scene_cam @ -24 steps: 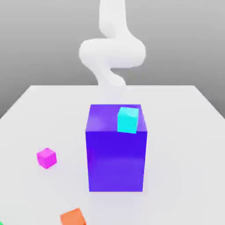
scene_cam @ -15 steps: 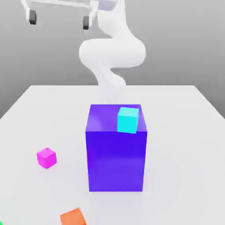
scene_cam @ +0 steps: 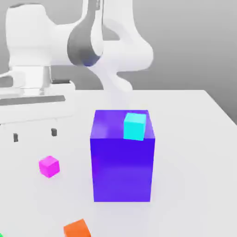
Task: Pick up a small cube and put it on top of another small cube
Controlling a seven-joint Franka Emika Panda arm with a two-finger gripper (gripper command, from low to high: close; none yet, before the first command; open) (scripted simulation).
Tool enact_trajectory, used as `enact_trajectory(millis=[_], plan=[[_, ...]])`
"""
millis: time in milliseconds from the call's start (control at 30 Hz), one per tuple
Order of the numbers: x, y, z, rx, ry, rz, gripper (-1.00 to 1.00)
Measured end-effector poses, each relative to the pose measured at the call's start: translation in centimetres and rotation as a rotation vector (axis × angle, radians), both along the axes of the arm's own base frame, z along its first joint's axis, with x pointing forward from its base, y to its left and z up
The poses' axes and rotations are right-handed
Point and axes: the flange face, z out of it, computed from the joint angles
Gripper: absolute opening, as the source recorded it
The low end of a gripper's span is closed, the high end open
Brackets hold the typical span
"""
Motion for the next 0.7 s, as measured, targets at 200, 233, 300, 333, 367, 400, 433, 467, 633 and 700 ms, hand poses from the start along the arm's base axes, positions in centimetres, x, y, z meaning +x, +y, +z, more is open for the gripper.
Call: enact_trajectory(millis=[200,233,300,333,367,400,433,467,633,700], plan=[[-5.9,-1.8,-6.9,-0.023,0.129,0.150,0.00],[-7.0,-2.0,-7.9,-0.025,0.150,0.176,0.00],[-9.4,-2.4,-9.7,-0.027,0.191,0.220,0.00],[-9.8,-2.6,-9.9,-0.030,0.197,0.231,0.00],[-9.9,-2.6,-9.8,-0.035,0.196,0.239,0.00],[-9.8,-2.7,-9.7,-0.040,0.192,0.243,0.00],[-9.6,-2.8,-9.4,-0.045,0.187,0.246,0.00],[-9.5,-2.9,-9.2,-0.050,0.181,0.247,0.00],[-8.6,-3.4,-8.2,-0.069,0.152,0.246,0.00],[-8.4,-3.5,-8.0,-0.073,0.142,0.245,0.00]])
